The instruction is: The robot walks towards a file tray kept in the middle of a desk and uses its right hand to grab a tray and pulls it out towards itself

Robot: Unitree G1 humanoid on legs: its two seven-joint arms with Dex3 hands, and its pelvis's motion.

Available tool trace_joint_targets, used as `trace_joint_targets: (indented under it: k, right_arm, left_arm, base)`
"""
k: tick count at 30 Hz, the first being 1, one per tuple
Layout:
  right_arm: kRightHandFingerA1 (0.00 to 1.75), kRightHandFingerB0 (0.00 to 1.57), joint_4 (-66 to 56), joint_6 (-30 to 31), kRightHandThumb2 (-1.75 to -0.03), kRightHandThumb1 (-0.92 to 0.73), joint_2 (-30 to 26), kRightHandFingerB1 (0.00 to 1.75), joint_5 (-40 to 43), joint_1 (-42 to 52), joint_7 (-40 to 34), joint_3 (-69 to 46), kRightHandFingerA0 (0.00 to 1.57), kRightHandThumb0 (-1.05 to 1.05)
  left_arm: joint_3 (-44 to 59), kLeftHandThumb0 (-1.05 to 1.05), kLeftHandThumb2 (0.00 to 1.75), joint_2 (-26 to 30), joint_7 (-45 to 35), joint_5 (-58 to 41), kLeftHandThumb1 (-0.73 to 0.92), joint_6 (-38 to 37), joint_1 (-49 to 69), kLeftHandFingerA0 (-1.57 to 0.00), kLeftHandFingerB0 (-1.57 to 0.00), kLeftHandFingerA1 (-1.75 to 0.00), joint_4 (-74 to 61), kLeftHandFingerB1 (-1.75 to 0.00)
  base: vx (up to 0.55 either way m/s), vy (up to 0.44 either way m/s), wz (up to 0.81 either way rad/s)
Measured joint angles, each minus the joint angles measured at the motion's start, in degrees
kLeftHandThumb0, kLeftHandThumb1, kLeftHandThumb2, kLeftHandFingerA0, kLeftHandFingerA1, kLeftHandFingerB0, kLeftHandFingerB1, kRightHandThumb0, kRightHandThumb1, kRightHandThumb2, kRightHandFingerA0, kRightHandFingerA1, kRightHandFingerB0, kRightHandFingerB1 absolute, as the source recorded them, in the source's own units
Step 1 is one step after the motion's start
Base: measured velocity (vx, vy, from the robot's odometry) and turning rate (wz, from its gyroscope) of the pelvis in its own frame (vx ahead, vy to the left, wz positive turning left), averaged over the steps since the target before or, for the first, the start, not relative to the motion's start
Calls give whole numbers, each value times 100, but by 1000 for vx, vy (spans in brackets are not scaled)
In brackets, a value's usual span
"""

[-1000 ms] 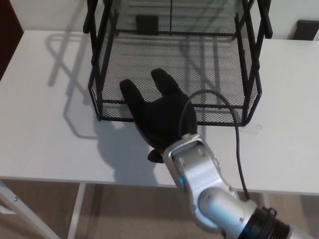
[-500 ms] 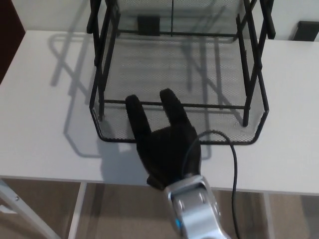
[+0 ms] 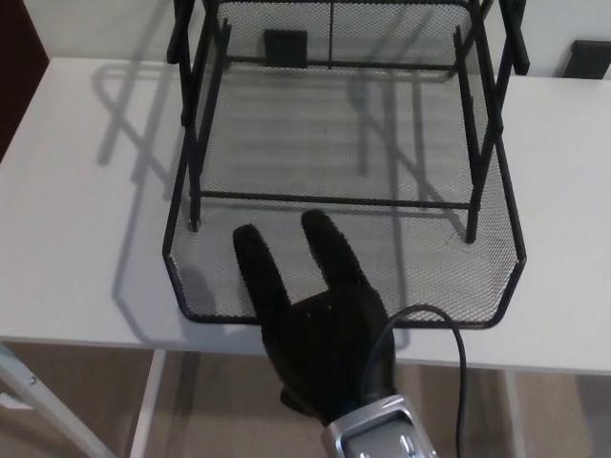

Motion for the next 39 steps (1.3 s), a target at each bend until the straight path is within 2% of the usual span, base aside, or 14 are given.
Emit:
trace_joint_targets:
  k: [2,6,9,21,22,24,27,29,31,32,33,35,38,39]
  right_arm:
    - [4,0,-42,-32,-79,-45,-6,0,-44,-1,7,5,0,-75]
    - [3,0,-46,-87,-77,-43,-9,0,-63,-1,7,6,0,-71]
    - [4,0,-46,-119,-78,-44,-11,0,-63,-1,-5,6,0,-73]
    - [1,0,-97,-234,-79,-45,-75,0,-63,-4,-14,79,0,-75]
    - [1,0,-120,-245,-78,-44,-91,0,-63,-4,-14,92,0,-74]
    - [0,0,-207,-266,-79,-45,-140,0,-60,-4,-10,122,0,-77]
    - [0,0,-502,-326,-78,-43,-237,2,-55,-4,68,166,0,-73]
    - [0,0,-712,-363,-78,-43,-292,2,-51,-4,150,171,0,-73]
    - [0,0,-917,-403,-80,-46,-341,0,-46,-5,234,177,0,-77]
    - [0,0,-1085,-440,-80,-46,-378,0,-39,-13,322,177,0,-77]
    - [0,0,-1181,-459,-78,-45,-396,0,-31,-18,375,178,0,-76]
    - [6,0,-1436,-511,-79,-43,-453,5,-2,-23,509,179,0,-73]
    - [5,0,-1640,-573,-87,-47,-502,2,11,-34,652,179,0,-83]
    - [11,0,-1722,-608,-88,-43,-525,11,23,-44,725,178,0,-80]
  left_arm:
    - [-1,-36,51,13,6,2,34,4,-14,-77,-35,-53,-5,-45]
    - [-1,-37,51,14,20,2,33,13,-16,-75,-36,-54,-19,-45]
    - [-2,-47,66,14,20,2,28,13,-11,-59,-30,-55,-26,-52]
    - [-28,-43,68,17,39,17,29,13,-38,-72,-34,-58,-109,-53]
    - [-28,-34,53,17,41,17,33,13,-32,-80,-40,-48,-130,-46]
    - [-24,-37,52,16,42,13,31,13,-26,-83,-42,-50,-143,-46]
    - [-19,-41,67,16,34,8,25,13,-36,-49,-36,-54,-110,-55]
    - [-19,-36,54,17,25,6,34,13,-37,-50,-47,-44,-123,-53]
    - [-19,-58,85,16,15,1,30,13,-38,-23,-42,-52,-143,-64]
    - [-19,-58,85,16,-8,-8,30,12,-39,-23,-42,-52,-151,-64]
    - [-18,-59,58,16,-26,-14,38,12,-37,-32,-43,-41,-153,-50]
    - [-18,-46,51,17,-55,-17,35,12,-26,-51,-41,-41,-157,-44]
    - [-20,-41,50,16,-56,-16,34,12,-13,-52,-32,-46,-171,-50]
    - [-20,-43,66,16,-61,-17,25,12,-14,-47,-32,-55,-174,-55]
  base:
    - [0,0,0]
    - [0,0,0]
    - [0,0,0]
    - [0,0,0]
    - [0,0,0]
    - [0,0,0]
    - [0,0,0]
    - [0,0,0]
    - [0,0,0]
    - [0,0,0]
    - [0,0,0]
    - [0,0,0]
    - [0,0,0]
    - [0,0,0]
